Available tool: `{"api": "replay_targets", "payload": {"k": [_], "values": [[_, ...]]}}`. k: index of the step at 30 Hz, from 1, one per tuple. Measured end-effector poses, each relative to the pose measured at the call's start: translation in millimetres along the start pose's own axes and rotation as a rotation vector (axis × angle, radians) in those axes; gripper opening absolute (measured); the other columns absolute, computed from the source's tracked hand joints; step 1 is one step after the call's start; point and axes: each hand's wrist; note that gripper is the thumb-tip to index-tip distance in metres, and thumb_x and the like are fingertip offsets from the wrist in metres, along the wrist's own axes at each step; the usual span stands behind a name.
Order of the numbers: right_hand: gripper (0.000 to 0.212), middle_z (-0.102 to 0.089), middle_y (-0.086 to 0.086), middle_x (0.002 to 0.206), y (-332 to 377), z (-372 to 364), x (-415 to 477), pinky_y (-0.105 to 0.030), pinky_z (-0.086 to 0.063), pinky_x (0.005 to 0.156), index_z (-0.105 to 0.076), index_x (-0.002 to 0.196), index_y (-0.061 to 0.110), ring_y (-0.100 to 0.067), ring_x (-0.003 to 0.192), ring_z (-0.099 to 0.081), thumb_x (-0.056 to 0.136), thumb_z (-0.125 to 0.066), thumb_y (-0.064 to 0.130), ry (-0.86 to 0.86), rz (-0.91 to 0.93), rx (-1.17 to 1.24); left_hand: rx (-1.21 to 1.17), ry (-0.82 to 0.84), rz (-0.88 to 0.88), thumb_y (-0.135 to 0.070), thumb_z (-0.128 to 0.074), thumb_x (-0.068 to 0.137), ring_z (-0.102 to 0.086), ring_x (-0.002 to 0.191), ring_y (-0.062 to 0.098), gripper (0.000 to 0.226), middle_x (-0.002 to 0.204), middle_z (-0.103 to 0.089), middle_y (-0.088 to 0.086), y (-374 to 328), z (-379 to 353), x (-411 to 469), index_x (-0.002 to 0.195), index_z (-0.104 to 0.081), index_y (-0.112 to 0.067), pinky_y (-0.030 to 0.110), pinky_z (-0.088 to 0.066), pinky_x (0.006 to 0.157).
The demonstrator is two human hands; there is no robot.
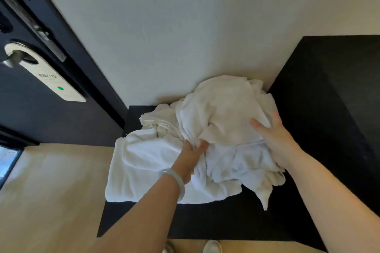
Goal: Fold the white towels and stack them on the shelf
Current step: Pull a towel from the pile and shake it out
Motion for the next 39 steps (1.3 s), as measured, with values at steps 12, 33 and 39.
{"api": "replay_targets", "payload": {"k": [12,33,39], "values": [[0.089,0.039,0.009,0.156,-20,-66,59,-0.075,-0.004,0.111,0.023,0.15,0.047,-0.031,0.148,0.026,0.084,-0.026,0.081,-0.016,0.336,-1.038,0.674,-0.461,-0.084,-0.06,-0.053,0.09,0.004,0.148,0.038,0.086,0.162,0.016,0.0,17,58,53,0.154,0.002,-0.042,0.059,-0.013,0.117],[0.072,0.02,0.019,0.163,7,-60,69,-0.065,0.0,0.117,-0.003,0.151,0.056,-0.02,0.151,0.016,0.088,-0.032,0.074,0.01,0.24,-0.749,0.498,-0.558,-0.472,-0.021,-0.068,0.08,-0.059,0.086,0.02,0.027,0.089,-0.061,-0.003,-93,92,65,0.103,-0.056,-0.028,0.03,-0.048,0.071],[0.072,0.001,0.007,0.167,71,-67,29,-0.047,-0.006,0.124,-0.011,0.157,0.038,-0.015,0.153,0.001,0.096,-0.04,0.064,-0.155,0.567,-0.327,0.254,-0.32,-0.952,-0.022,-0.076,0.073,-0.064,0.087,0.023,0.031,0.092,-0.068,-0.001,-233,50,6,0.098,-0.058,-0.027,0.046,-0.056,0.079]]}}
Point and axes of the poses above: each hand's wrist, its own x-axis towards the middle knuckle, its own z-axis out of the back of the hand, y = z × x
